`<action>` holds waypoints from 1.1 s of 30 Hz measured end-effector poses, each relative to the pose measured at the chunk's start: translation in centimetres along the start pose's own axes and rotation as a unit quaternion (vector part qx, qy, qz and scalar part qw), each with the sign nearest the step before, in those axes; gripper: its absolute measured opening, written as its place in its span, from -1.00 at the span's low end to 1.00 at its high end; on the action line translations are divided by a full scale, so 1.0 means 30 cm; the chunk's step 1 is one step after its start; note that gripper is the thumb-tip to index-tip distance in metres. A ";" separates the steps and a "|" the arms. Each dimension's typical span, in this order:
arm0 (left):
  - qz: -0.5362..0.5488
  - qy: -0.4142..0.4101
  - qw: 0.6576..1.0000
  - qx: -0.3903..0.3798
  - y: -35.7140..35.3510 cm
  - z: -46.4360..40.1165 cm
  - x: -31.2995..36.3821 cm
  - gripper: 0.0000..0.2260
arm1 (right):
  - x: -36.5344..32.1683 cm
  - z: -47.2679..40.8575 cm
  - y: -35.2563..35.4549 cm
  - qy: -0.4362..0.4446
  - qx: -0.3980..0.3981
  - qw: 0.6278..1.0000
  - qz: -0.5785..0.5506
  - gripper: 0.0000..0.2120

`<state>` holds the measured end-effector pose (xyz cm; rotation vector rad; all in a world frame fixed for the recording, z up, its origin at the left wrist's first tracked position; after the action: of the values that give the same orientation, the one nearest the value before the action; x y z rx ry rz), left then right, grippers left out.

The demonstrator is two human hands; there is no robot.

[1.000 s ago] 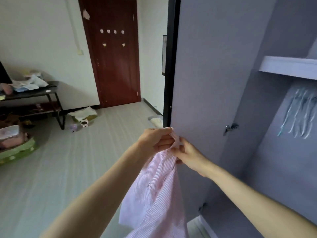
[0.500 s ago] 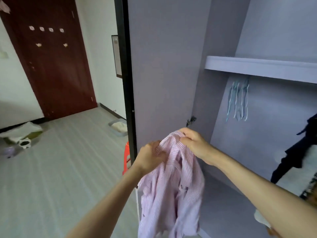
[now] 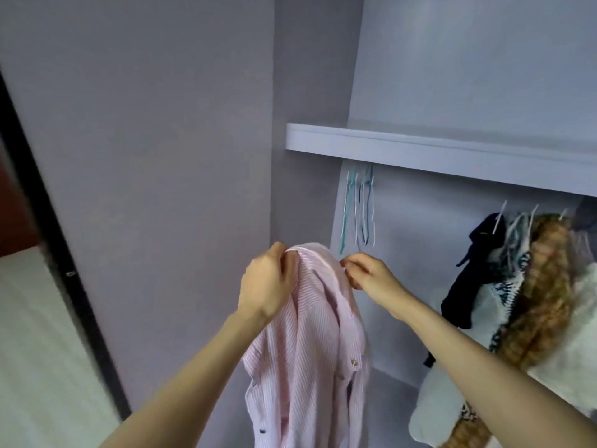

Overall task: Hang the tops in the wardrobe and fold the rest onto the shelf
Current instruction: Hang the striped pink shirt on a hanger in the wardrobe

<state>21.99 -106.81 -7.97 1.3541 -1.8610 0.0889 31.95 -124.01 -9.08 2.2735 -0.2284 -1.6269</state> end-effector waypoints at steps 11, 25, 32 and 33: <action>-0.064 0.023 0.998 -0.017 -0.409 -0.166 -0.071 -0.78 | 0.459 -0.649 0.095 -0.160 0.145 0.975 0.046 -0.76; -0.072 0.032 0.997 -0.015 -0.528 -0.246 -0.107 -0.83 | 0.446 -0.819 0.027 -0.138 0.071 0.987 -0.042 -0.84; -0.067 0.015 0.998 -0.007 -0.497 -0.282 -0.086 -0.81 | 0.409 -0.799 0.097 -0.103 0.133 0.985 -0.034 -0.78; -0.065 0.012 0.998 -0.008 -0.491 -0.280 -0.083 -0.80 | 0.407 -0.796 0.114 -0.099 0.139 0.985 -0.036 -0.82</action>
<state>39.04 -107.00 -9.62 1.4542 -1.7447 0.0237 58.71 -126.92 -11.75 2.3389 -0.4531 -1.9683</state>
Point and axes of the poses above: each hand's wrist, its own z-axis away from the middle knuckle, its own y-axis out of the back of the hand, x = y × z, the point moved 2 cm from there along -z, towards the middle knuckle, and after that the axes turned 15 degrees about x, right-handed, at the moved point
